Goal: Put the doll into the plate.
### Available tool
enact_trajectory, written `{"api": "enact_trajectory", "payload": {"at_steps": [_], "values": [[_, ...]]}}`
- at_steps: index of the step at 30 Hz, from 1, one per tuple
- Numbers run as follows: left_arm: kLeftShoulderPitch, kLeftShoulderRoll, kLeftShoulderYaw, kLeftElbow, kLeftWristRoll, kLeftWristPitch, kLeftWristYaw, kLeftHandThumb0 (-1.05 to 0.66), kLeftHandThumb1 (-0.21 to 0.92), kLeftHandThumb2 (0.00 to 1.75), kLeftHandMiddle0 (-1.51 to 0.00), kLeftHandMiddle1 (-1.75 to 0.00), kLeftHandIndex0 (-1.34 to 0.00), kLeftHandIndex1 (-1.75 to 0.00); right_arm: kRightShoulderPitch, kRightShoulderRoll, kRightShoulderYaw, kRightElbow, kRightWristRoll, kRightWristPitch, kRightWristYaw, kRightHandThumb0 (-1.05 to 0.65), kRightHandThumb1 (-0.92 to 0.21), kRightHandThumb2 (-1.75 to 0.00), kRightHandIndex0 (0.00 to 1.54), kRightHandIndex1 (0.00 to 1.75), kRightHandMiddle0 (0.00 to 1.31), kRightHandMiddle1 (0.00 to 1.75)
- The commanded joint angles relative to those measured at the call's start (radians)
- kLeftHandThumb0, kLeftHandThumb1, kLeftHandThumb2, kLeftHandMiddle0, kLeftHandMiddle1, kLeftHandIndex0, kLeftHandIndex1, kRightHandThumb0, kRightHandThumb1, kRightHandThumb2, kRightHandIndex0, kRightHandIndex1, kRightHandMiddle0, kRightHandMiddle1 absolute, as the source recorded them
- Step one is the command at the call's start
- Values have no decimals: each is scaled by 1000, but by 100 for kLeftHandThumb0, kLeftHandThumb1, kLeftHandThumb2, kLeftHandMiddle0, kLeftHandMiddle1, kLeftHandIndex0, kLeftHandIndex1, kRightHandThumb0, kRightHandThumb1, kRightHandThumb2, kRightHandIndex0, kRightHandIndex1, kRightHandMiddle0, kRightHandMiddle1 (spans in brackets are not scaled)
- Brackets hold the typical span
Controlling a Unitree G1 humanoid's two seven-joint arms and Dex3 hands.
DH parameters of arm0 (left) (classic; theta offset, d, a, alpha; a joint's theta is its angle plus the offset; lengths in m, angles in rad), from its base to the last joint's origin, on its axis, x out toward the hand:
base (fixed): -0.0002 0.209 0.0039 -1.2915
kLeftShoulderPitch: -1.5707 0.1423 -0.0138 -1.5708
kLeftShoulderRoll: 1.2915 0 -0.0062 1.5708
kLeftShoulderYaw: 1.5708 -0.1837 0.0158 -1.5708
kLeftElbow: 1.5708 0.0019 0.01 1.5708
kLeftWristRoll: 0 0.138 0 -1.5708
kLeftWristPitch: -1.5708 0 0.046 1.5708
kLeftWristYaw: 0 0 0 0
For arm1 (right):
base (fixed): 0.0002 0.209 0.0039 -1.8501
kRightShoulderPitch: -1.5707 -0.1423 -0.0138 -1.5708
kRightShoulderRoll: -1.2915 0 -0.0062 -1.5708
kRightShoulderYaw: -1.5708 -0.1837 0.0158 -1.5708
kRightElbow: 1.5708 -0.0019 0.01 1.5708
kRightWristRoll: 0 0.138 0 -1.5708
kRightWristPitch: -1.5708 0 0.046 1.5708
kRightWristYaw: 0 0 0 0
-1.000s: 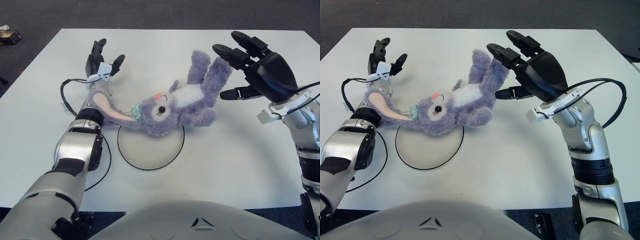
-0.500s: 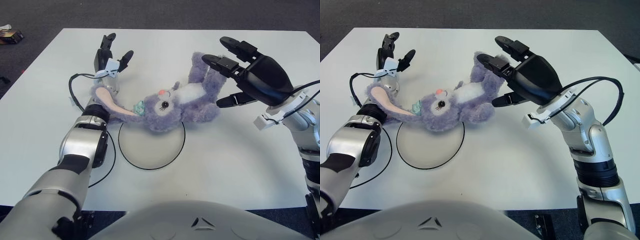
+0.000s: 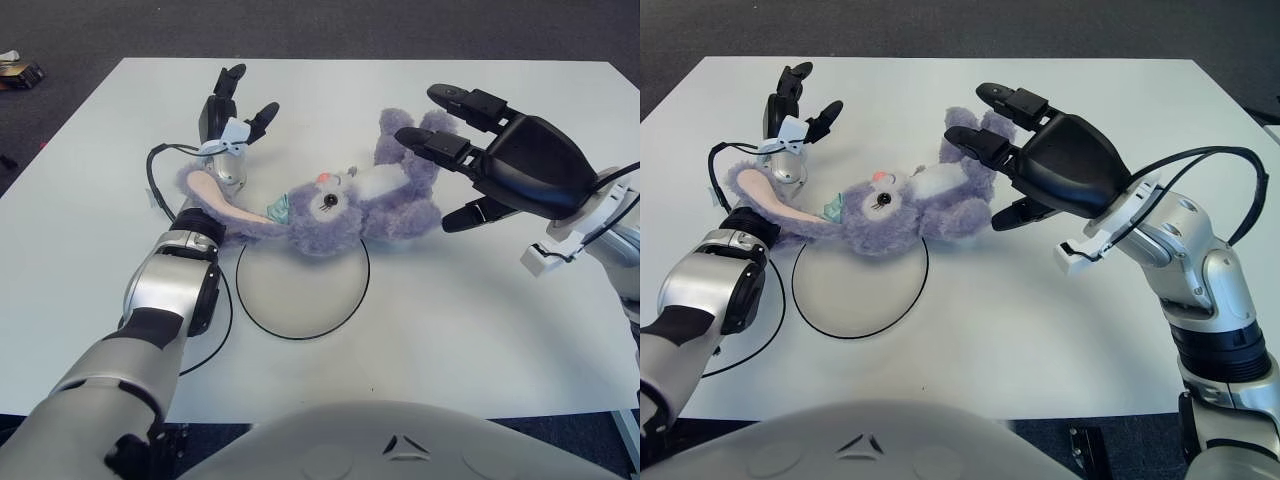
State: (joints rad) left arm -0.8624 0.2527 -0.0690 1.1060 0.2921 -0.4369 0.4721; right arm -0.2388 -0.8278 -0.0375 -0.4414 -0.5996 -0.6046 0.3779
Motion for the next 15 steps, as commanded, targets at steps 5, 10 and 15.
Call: {"api": "enact_trajectory", "payload": {"at_steps": [5,10,15], "values": [[-21,-1,-5,-1,10,-7,2,-54,92,28,-55,-1,-38,-42,10,-4,3,10,10,-17,6,-62,-92,-33,3,0,20,0],[-16,-4,-5,-12,11,-8,3,-54,92,29,-55,-1,-37,-41,11,-4,35,8,-6,-17,30,-60,-92,-33,1,0,20,0],[-14,-5,-4,-17,12,-7,4,-54,92,29,-54,-1,-37,-41,4,-15,47,12,5,-18,55,-59,-92,-32,0,0,19,0]]}}
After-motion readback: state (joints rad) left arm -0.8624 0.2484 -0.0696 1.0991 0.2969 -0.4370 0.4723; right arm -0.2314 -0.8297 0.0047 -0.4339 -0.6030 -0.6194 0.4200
